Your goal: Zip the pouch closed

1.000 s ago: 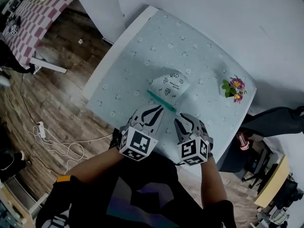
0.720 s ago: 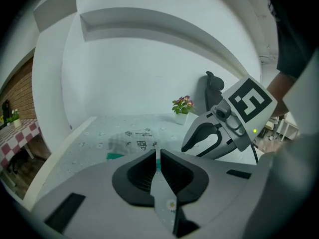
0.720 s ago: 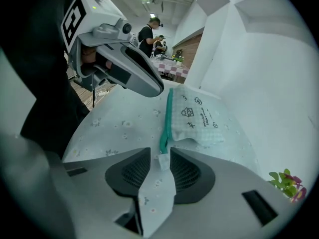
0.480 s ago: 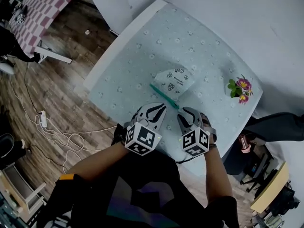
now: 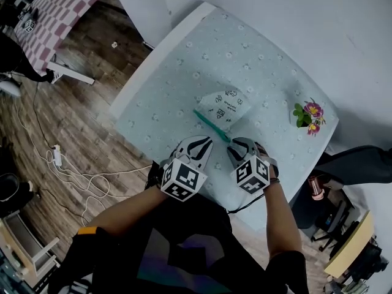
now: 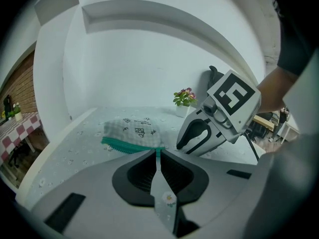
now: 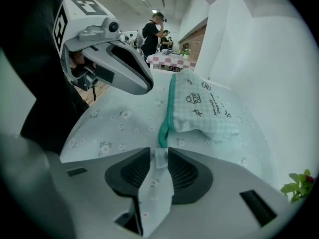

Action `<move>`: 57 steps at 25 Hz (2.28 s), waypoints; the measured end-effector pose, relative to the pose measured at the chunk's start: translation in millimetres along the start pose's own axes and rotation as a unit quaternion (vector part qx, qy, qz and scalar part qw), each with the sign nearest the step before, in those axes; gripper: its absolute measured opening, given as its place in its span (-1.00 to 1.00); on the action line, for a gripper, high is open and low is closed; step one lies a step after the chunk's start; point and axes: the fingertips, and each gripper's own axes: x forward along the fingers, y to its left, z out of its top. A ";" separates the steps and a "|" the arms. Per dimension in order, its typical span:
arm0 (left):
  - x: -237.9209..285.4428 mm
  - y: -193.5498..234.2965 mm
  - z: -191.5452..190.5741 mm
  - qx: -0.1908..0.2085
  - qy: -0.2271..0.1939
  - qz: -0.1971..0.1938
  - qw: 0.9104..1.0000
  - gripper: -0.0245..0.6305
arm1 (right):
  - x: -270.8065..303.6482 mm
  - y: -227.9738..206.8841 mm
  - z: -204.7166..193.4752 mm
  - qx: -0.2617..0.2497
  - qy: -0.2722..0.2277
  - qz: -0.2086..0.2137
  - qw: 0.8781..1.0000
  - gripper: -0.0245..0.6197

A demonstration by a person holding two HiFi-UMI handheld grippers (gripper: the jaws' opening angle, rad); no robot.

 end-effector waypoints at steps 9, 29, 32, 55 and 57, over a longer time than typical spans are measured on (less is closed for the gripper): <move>-1.5 -3.5 4.4 0.021 -0.001 -0.013 1.000 -0.88 | -17.1 -6.2 7.1 0.072 -0.025 0.020 0.997 -0.82; -40.3 -2.5 50.8 0.114 -0.051 -0.015 0.992 -0.87 | -100.3 -19.4 101.8 0.369 -0.303 0.225 0.849 -0.85; -45.2 2.0 54.0 0.138 -0.053 -0.009 0.989 -0.77 | -97.8 -20.8 107.3 0.372 -0.305 0.238 0.844 -0.84; -37.8 -0.8 62.5 0.198 -0.044 -0.004 0.979 -0.60 | -97.0 -22.6 110.7 0.359 -0.301 0.262 0.844 -0.85; -38.2 -2.7 62.2 0.201 -0.042 -0.009 0.979 -0.60 | -97.3 -20.3 110.2 0.350 -0.296 0.261 0.850 -0.85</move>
